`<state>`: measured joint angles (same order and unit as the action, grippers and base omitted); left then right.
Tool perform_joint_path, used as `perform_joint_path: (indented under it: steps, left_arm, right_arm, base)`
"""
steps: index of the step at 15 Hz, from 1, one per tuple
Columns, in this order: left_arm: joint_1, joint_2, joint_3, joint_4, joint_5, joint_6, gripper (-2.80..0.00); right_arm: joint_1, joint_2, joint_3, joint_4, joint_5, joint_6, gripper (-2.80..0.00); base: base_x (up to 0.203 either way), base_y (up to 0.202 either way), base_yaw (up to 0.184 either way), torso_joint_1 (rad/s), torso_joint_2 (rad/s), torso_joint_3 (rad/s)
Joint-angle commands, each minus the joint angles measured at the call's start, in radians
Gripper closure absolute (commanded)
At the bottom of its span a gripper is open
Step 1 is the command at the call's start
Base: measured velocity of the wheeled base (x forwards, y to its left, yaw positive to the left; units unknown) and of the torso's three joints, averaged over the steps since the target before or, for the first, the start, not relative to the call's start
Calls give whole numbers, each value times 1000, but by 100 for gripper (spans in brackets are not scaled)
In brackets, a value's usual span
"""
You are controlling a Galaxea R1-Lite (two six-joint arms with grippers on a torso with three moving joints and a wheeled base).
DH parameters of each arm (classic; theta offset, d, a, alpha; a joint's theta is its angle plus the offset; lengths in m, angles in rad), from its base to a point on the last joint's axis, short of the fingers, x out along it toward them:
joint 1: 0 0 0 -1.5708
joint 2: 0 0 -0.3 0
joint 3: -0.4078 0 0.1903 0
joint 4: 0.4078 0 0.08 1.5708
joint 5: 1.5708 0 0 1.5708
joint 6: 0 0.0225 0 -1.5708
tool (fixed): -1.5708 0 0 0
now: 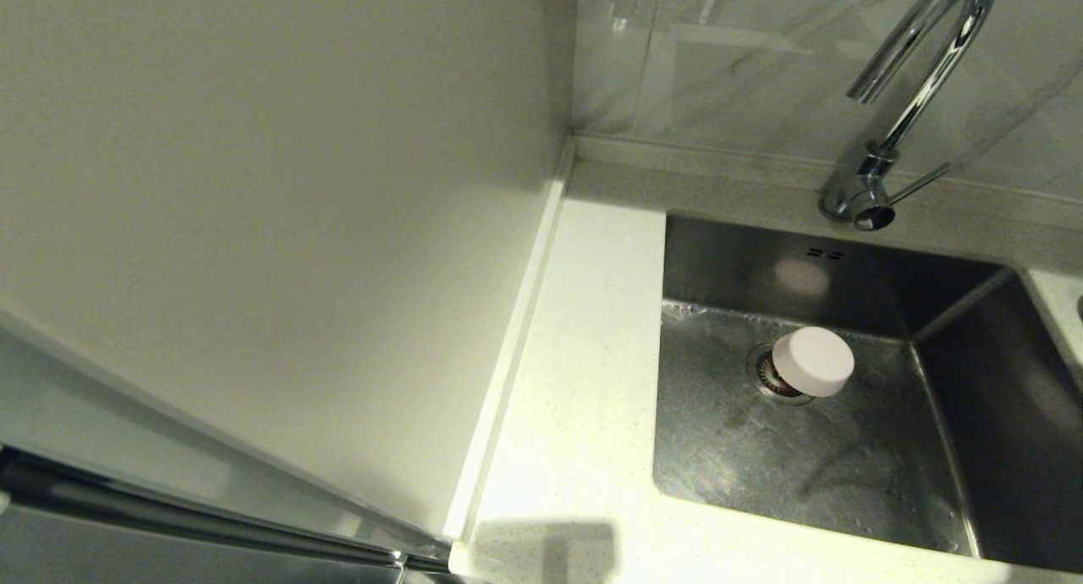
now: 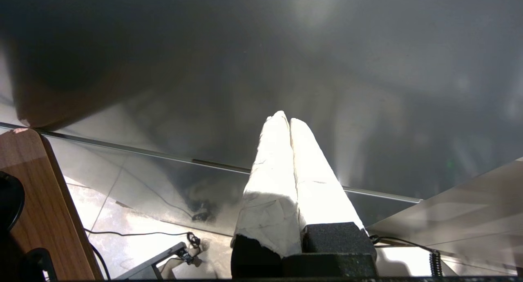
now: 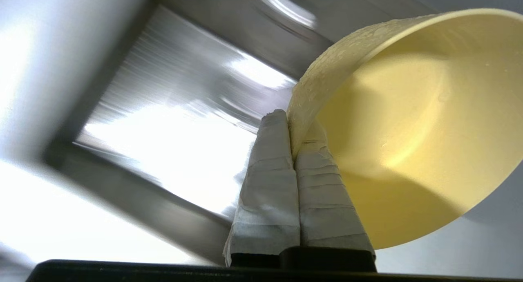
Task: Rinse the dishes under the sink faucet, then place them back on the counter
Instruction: Put a bowl back to the table from the sink
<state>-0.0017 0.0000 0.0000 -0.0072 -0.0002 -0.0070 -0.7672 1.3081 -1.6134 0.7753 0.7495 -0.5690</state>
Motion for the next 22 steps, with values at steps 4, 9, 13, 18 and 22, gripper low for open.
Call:
perform_joint_path:
  steps: [4,9,13,18,22]
  left_arm:
    - [0,0,3,0,0,-1,0]
    - [0,0,3,0,0,-1,0]
    - [0,0,3,0,0,-1,0]
    - [0,0,3,0,0,-1,0]
    - [0,0,3,0,0,-1,0]
  right_arm:
    - [-82,28,183,29,-839,-410,0]
    - [-179,136,254,20,-867,-591,0]
    - [-178,260,234,57,-689,-533,0]
    - [-175,438,39,190,-552,-484,0]
    - [-165,587,-76,194,-543,-466,0]
  base:
    - [0,0,0,0,0,0]
    - [0,0,0,0,0,0]
    - [0,0,0,0,0,0]
    - [0,0,0,0,0,0]
    - [0,0,0,0,0,0]
